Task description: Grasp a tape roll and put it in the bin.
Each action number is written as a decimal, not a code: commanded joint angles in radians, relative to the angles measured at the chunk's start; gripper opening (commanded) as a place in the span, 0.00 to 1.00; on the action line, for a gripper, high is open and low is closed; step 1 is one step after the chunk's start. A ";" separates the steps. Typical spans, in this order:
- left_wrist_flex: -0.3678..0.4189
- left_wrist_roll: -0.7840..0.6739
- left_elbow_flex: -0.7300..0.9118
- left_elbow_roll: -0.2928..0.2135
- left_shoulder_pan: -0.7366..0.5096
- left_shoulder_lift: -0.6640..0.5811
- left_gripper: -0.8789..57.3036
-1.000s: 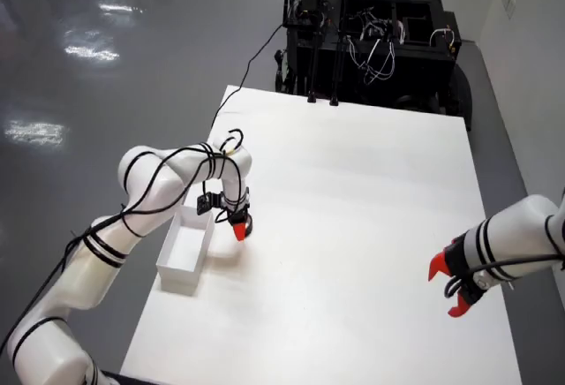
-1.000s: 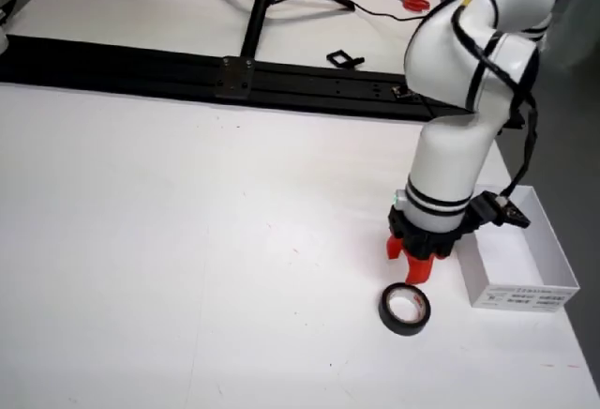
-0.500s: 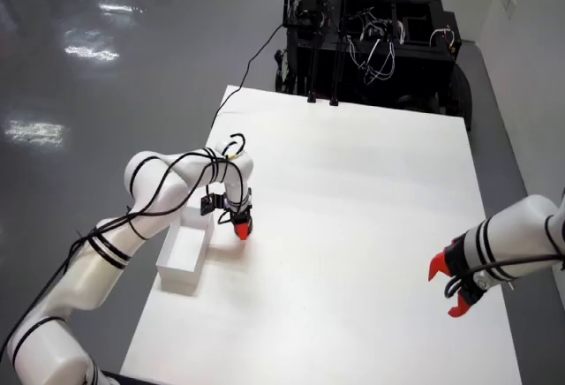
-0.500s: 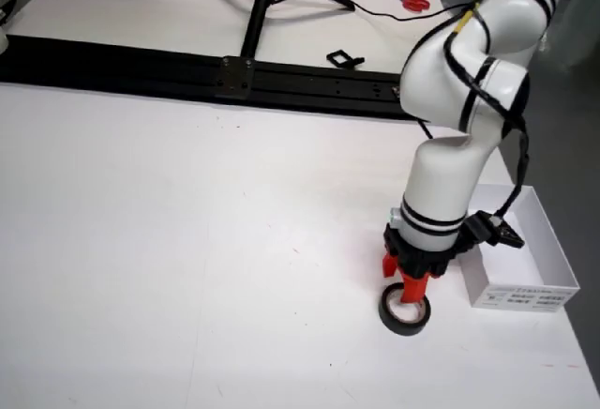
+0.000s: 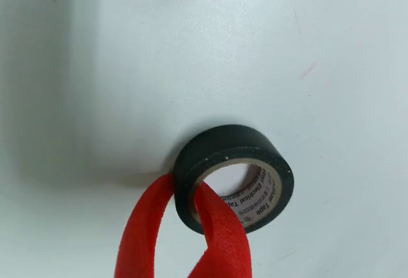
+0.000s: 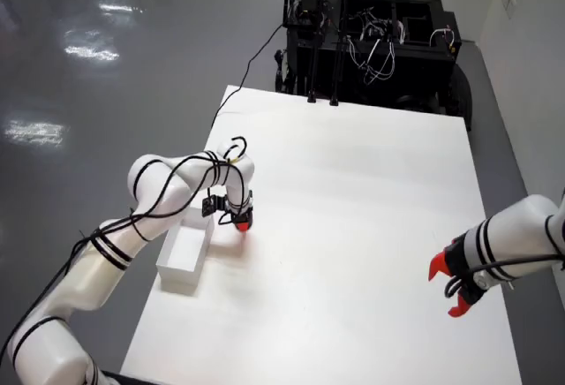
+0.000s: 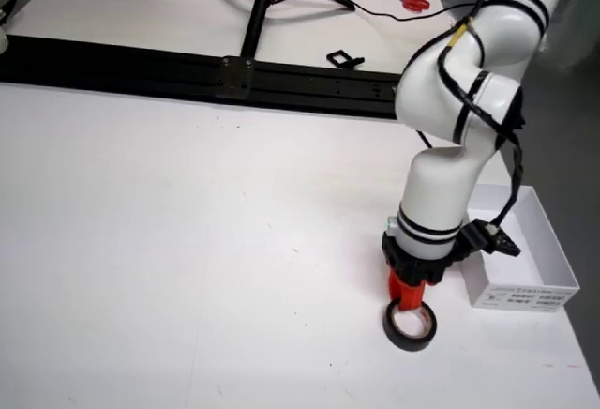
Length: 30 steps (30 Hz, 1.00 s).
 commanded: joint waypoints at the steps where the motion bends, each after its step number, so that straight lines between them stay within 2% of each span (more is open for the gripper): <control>1: 0.104 0.040 -0.084 -0.004 -0.041 0.036 0.00; 8: 0.279 0.064 -0.315 0.034 -0.098 0.036 0.00; 10: 0.308 0.075 -0.364 0.037 -0.112 0.022 0.00; 12: 0.316 0.075 -0.340 0.037 -0.116 -0.040 0.00; 16: 0.320 0.047 -0.157 0.045 -0.106 -0.227 0.00; 19: 0.320 0.030 0.016 0.074 -0.084 -0.382 0.00; 21: 0.319 0.015 0.143 0.089 -0.058 -0.495 0.00; 25: 0.310 -0.023 0.424 0.089 0.020 -0.718 0.00; 28: 0.276 -0.040 0.580 0.089 0.063 -0.833 0.00; 30: 0.262 -0.042 0.633 0.109 0.072 -0.871 0.00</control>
